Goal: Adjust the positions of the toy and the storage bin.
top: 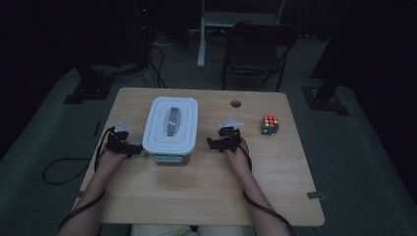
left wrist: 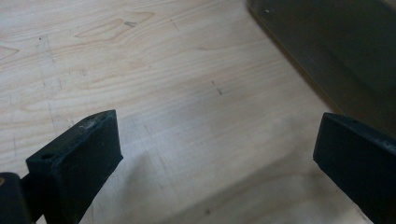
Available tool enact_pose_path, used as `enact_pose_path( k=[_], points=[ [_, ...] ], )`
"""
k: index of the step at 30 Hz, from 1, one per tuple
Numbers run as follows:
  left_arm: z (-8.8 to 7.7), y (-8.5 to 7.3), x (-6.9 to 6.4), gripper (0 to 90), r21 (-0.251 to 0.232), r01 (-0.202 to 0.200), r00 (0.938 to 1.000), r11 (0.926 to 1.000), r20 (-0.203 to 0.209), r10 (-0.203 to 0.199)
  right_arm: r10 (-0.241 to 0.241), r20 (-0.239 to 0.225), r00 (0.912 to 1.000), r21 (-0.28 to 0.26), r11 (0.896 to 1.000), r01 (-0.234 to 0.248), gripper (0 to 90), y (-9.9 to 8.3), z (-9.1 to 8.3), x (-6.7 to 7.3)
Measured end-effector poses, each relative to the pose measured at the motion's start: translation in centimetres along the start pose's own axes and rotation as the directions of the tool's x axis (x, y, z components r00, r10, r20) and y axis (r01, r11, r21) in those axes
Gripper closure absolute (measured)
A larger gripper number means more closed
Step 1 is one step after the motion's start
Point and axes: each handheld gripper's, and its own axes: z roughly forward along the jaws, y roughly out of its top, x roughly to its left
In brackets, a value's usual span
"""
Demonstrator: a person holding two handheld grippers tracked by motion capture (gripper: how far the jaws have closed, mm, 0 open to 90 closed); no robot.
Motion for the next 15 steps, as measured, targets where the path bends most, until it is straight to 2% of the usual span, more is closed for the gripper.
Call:
enact_pose_path(
  k=[7,10,15],
  points=[
    [1.1,1.2,0.8,1.6,-0.001,0.025,0.9997,0.9997,0.004,-0.025,0.015,0.037,0.9992,-0.010,1.000,-0.015,14.8,1.1,1.6,0.3],
    [1.3,2.0,1.0,1.6,-0.007,0.022,0.9998,0.9997,0.003,-0.022,0.026,0.049,0.9985,-0.012,1.000,-0.025,14.8,1.6,2.2,0.4],
    [1.4,3.2,1.2,1.6,-0.025,0.021,0.9998,0.9995,0.006,-0.021,0.044,0.043,0.9981,-0.021,0.999,-0.043,13.9,2.7,2.8,0.4]
  ],
)
